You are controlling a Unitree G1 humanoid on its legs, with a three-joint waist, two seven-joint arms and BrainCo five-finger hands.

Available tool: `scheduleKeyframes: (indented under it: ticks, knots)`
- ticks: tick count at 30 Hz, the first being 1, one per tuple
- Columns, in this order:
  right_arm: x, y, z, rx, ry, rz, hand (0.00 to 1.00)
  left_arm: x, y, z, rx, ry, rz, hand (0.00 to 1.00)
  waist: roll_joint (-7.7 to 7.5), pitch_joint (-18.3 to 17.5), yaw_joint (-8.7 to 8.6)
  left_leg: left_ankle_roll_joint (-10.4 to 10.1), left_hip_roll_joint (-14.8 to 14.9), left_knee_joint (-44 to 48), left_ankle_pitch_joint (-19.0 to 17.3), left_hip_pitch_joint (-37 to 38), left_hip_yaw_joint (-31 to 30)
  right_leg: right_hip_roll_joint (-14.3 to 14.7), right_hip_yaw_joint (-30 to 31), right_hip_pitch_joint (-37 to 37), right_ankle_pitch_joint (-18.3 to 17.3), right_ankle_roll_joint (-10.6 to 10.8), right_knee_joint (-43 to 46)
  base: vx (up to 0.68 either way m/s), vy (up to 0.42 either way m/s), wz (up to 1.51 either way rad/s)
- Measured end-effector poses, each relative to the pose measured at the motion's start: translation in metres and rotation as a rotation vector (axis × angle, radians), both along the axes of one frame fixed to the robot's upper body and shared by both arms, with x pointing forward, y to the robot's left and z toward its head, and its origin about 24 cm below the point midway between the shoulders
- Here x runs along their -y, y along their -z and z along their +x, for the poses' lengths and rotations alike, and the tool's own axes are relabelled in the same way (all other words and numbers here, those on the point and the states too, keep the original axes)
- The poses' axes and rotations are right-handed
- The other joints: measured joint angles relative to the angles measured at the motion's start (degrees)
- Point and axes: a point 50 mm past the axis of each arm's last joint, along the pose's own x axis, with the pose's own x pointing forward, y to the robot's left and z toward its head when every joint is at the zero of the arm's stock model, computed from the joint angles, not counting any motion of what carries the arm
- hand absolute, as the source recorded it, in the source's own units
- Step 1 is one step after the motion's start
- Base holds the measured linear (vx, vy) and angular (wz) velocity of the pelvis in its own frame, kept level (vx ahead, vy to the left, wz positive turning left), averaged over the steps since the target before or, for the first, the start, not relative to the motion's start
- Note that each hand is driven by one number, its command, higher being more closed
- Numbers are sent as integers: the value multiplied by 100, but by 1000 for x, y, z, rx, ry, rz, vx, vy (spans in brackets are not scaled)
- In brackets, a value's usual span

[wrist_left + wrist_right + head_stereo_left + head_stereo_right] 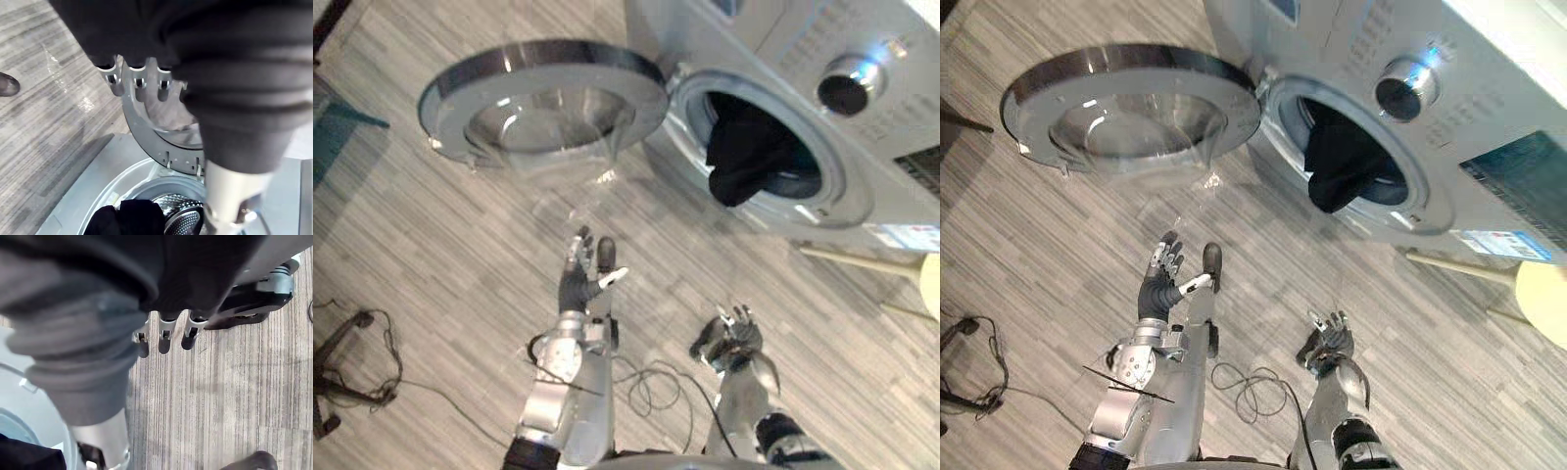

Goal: Pick up the laundry basket with both hands and put the clothes into the washing machine.

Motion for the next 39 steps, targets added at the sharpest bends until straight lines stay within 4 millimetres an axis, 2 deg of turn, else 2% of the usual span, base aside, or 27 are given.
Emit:
scheduleKeyframes:
  ticks: [6,9,10,12,13,14,15,16,17,18,23,27,30,33,37,38,39]
  knots:
    - [4,-2,5,4,3,0,0,2,3,2,-13,13,17,0,-28,-28,-22,-7,-34,-16,-21,-7,-74,-5,-10,-19,-35,49,0,-11,-41,4]
    - [8,-18,32,38,44,3,0,1,4,1,-13,20,33,0,-18,-31,-2,-29,-61,-20,-27,-149,-138,-14,-43,-126,-47,69,6,-10,-35,8]
    - [16,-35,52,85,83,-6,0,2,3,1,-10,29,36,0,-5,-30,35,-24,-89,-15,-19,-281,-157,-42,-49,-245,-45,70,30,11,-25,5]
    - [31,-56,70,145,126,-32,0,6,1,0,-3,46,34,0,33,-27,137,9,-109,-5,10,-440,-208,-53,-64,-354,-42,72,36,30,-12,6]
    - [41,-68,80,177,152,-55,0,9,0,0,3,58,30,0,79,-5,177,38,-130,-3,37,-522,-251,-64,-103,-425,-41,73,39,51,-9,19]
    - [58,-84,89,212,198,-85,0,11,-3,0,14,64,26,0,158,29,286,75,-173,-2,70,-600,-290,-101,-158,-440,-44,75,63,59,-6,33]
    - [76,-99,96,238,244,-113,0,15,-4,-2,20,83,20,0,246,76,349,79,-237,-2,74,-632,-306,-154,-160,-467,-67,91,99,61,4,32]
    - [82,-106,99,255,260,-124,0,16,-6,-2,26,86,18,0,282,95,387,79,-265,-3,74,-644,-316,-180,-148,-487,-73,94,115,58,1,28]
    - [94,-122,105,290,287,-151,0,16,-10,-2,45,86,12,0,337,120,443,79,-321,-4,74,-678,-341,-250,-146,-525,-107,112,151,63,-4,16]
    - [101,-138,112,329,295,-172,0,16,-15,-2,66,87,6,0,417,141,474,80,-340,-4,74,-733,-354,-258,-152,-563,-107,112,148,50,-7,11]
    - [115,-182,128,435,300,-220,0,20,-24,-4,101,96,-22,0,583,150,623,101,-413,14,92,-1060,-426,-349,-182,-863,-117,107,282,33,6,7]
    - [115,-191,135,438,280,-221,0,20,-27,-4,109,98,-47,0,597,157,686,101,-500,59,93,-1198,-532,-451,-287,-926,-225,134,396,25,10,19]
    - [107,-204,145,465,250,-206,0,21,-29,-4,115,96,-78,0,605,161,787,101,-550,90,92,-1283,-624,-495,-365,-947,-336,139,501,16,1,24]
    - [94,-228,157,537,226,-157,0,24,-38,-5,147,101,-121,0,612,164,847,98,-618,111,93,-1424,-814,-555,-581,-944,-449,112,652,18,12,31]
    - [91,-258,165,615,231,-117,0,24,-39,-7,149,98,-143,0,615,165,964,47,-770,113,130,-1518,-1043,-704,-807,-917,-594,130,860,44,5,43]
    - [91,-266,167,630,242,-91,100,24,-41,-8,155,98,-156,0,615,165,986,47,-803,113,131,-1548,-1087,-722,-843,-904,-623,148,878,40,11,27]
    - [92,-268,167,635,246,-82,100,24,-43,-9,161,100,-160,0,615,165,1005,44,-813,113,133,-1571,-1103,-733,-878,-906,-625,150,888,62,28,23]
